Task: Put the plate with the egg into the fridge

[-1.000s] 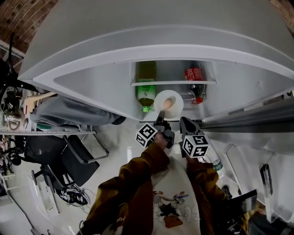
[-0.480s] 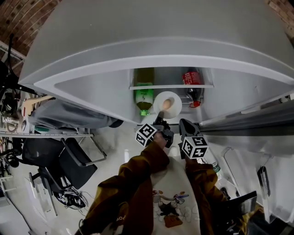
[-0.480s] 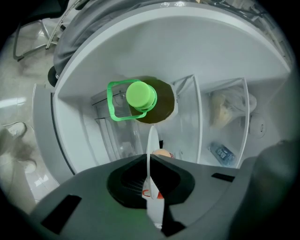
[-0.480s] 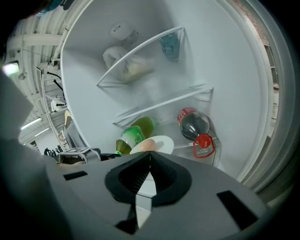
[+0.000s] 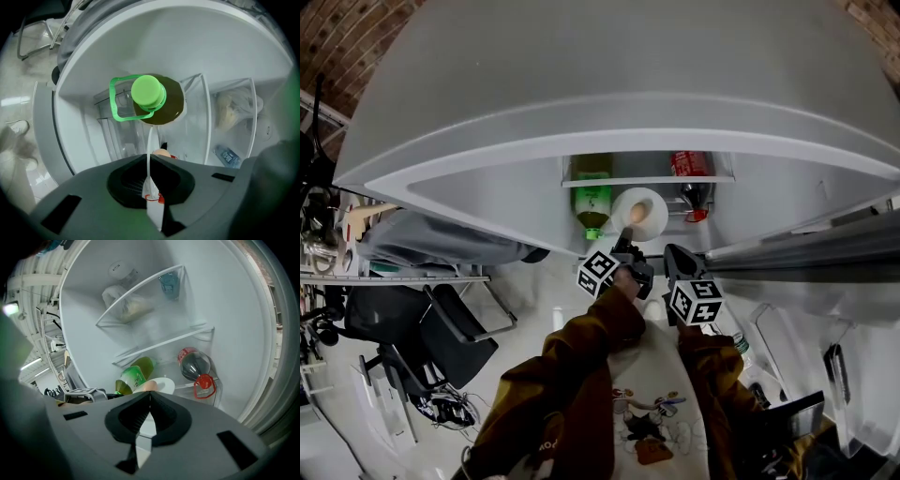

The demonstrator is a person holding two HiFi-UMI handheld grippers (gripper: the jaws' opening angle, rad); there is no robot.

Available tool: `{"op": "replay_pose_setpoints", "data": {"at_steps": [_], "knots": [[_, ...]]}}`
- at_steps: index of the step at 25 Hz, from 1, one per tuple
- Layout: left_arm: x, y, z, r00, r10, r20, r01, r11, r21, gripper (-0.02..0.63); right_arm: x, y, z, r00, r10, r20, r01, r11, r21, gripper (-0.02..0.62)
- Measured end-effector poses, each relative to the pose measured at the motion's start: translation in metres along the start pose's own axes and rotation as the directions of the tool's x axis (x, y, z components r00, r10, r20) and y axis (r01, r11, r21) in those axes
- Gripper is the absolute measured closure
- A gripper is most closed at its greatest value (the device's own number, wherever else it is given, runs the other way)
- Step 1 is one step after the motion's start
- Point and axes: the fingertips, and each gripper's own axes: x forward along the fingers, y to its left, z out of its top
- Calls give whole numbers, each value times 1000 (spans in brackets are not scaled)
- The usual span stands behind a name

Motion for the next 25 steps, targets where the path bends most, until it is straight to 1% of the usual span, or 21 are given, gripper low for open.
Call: {"op": "replay_pose_setpoints", "data": {"at_steps": [9, 18, 25], "knots": [[10, 3, 2, 1000, 15, 7, -15, 1000, -1, 591, 2, -1, 0, 1000, -3, -9, 3, 1000, 1, 589], [20, 13, 0, 999, 43, 22, -43, 999, -25, 591, 2, -6, 1, 1000, -7, -8, 7, 1000, 2, 589], [26, 14, 6, 998, 38, 41, -36, 999, -40, 591, 3, -4, 1, 1000, -7, -12, 7, 1000, 3, 589]]}}
